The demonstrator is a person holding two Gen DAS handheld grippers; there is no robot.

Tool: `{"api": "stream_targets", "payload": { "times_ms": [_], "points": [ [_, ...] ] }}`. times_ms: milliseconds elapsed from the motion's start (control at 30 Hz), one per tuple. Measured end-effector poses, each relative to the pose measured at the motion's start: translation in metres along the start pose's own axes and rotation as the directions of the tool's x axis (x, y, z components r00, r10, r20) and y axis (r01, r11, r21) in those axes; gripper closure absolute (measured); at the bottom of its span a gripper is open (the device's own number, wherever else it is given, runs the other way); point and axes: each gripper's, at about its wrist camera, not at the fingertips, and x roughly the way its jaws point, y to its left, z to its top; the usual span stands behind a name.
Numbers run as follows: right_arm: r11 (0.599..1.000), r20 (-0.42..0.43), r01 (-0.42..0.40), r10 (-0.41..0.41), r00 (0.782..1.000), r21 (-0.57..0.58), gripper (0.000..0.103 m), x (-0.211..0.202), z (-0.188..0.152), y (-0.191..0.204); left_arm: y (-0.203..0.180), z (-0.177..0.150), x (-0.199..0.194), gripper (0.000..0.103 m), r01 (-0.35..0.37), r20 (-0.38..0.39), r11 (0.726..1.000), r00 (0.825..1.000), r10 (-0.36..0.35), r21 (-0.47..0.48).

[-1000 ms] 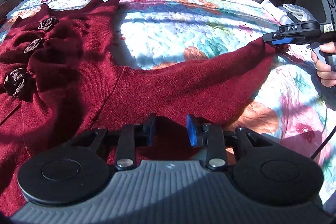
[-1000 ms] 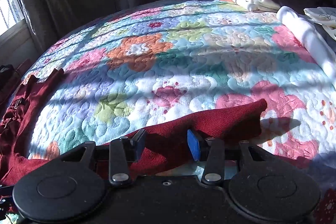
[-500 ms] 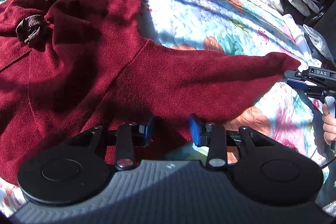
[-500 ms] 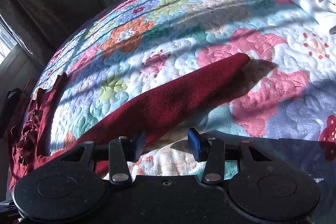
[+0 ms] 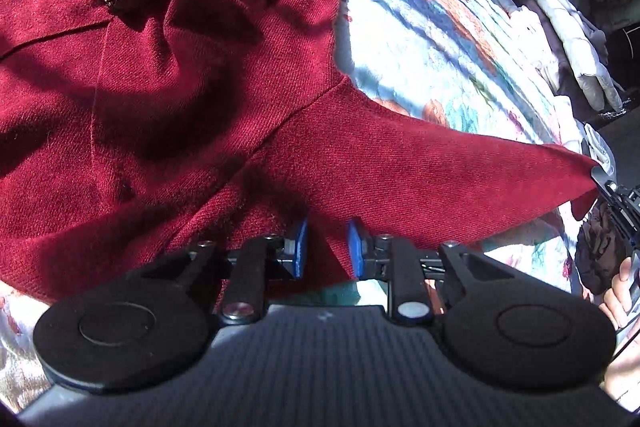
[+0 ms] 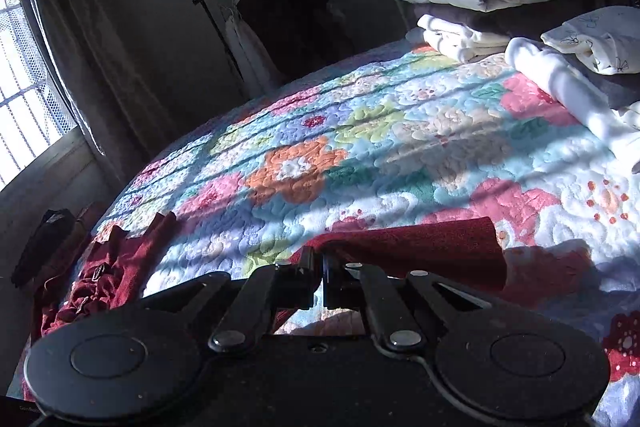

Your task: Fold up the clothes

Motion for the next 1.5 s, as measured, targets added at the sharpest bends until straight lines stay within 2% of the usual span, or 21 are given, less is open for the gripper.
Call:
{"api": "stream_targets", "payload": {
  "times_ms": [33,100,167,233,333,433,500,600,667,733,800,867,967,1000,1067,1133,1267,1300,1333,1433,1500],
  "points": [
    [1.000,-0.007,0.005,-0.005,1.000,-0.031,0.099,-0.009,-0.002,0.001,-0.002,-0.001,-0.001,0.080,-0.016,-0.003,1.000,1.000,0.016,0.012],
    [0.999,-0.091,0.048,-0.050,0.995,-0.026,0.099,-0.011,-0.015,-0.011,-0.004,-0.003,-0.001,0.080,-0.042,-0.014,0.999,0.999,0.042,0.032],
    [0.995,-0.198,0.100,-0.095,0.975,0.015,0.099,-0.001,-0.035,-0.029,-0.003,-0.003,-0.001,0.080,-0.044,-0.015,0.999,0.999,0.045,0.028],
    [0.990,-0.277,0.119,-0.095,0.956,0.072,0.099,0.007,-0.054,-0.046,-0.002,-0.003,-0.001,0.080,-0.039,-0.015,0.999,0.999,0.039,0.019],
    [0.985,-0.288,0.131,-0.095,0.953,0.109,0.095,0.007,-0.064,-0.054,0.002,-0.002,-0.003,0.080,-0.028,-0.014,1.000,1.000,0.028,0.012],
    [0.978,-0.264,0.165,-0.127,0.956,0.126,0.070,0.002,-0.057,-0.052,0.006,-0.003,-0.005,0.077,-0.019,-0.011,1.000,1.000,0.019,0.009],
    [0.974,-0.256,0.184,-0.146,0.956,0.133,0.045,0.001,-0.053,-0.051,0.007,-0.003,-0.008,0.076,-0.030,0.000,0.999,1.000,0.030,0.018],
    [0.969,-0.286,0.203,-0.157,0.945,0.138,0.044,0.001,-0.048,-0.044,0.003,-0.006,-0.018,0.076,-0.081,0.025,0.996,0.996,0.080,0.044],
    [0.972,-0.319,0.200,-0.152,0.935,0.124,0.044,-0.005,-0.045,-0.030,0.000,-0.010,-0.028,0.065,-0.131,0.045,0.989,0.991,0.128,0.066],
    [0.983,-0.351,0.170,-0.133,0.927,0.075,0.044,-0.015,-0.039,-0.008,-0.005,-0.015,-0.041,0.055,-0.207,0.068,0.973,0.977,0.201,0.103],
    [0.992,-0.377,0.124,-0.106,0.920,0.024,0.043,-0.024,-0.033,0.015,-0.011,-0.021,-0.053,0.048,-0.288,0.095,0.947,0.956,0.277,0.144],
    [0.997,-0.392,0.067,-0.072,0.917,-0.028,0.041,-0.031,-0.025,0.040,-0.014,-0.025,-0.064,0.031,-0.357,0.109,0.921,0.933,0.343,0.155],
    [0.997,-0.418,-0.020,-0.014,0.909,-0.078,0.040,-0.037,-0.016,0.077,-0.018,-0.024,-0.081,0.028,-0.419,0.127,0.894,0.906,0.403,0.158],
    [0.995,-0.427,-0.049,0.008,0.904,-0.087,0.040,-0.039,-0.014,0.089,-0.019,-0.023,-0.087,0.027,-0.419,0.143,0.894,0.906,0.399,0.158],
    [0.986,-0.441,-0.110,0.043,0.897,-0.127,0.039,-0.042,-0.014,0.117,-0.018,-0.023,-0.094,0.017,-0.402,0.166,0.903,0.911,0.378,0.149],
    [0.965,-0.453,-0.171,0.064,0.889,-0.199,0.038,-0.044,-0.016,0.150,-0.013,-0.023,-0.095,0.016,-0.408,0.164,0.903,0.908,0.386,0.133],
    [0.921,-0.467,-0.237,0.070,0.881,-0.309,0.037,-0.040,-0.023,0.195,-0.010,-0.027,-0.097,0.016,-0.506,0.169,0.850,0.859,0.483,0.145],
    [0.913,-0.472,-0.248,0.072,0.879,-0.323,0.037,-0.038,-0.025,0.204,-0.010,-0.028,-0.100,0.016,-0.518,0.177,0.843,0.852,0.493,0.146],
    [0.905,-0.478,-0.260,0.073,0.876,-0.337,0.037,-0.037,-0.027,0.213,-0.010,-0.028,-0.105,0.016,-0.517,0.186,0.843,0.852,0.490,0.146],
    [0.892,-0.507,-0.300,0.096,0.857,-0.337,0.037,-0.033,-0.031,0.236,-0.011,-0.027,-0.120,0.015,-0.488,0.195,0.860,0.867,0.459,0.146],
    [0.882,-0.514,-0.309,0.092,0.853,-0.355,0.037,-0.033,-0.033,0.250,-0.014,-0.027,-0.126,0.015,-0.478,0.199,0.865,0.872,0.447,0.155]
  ]
}}
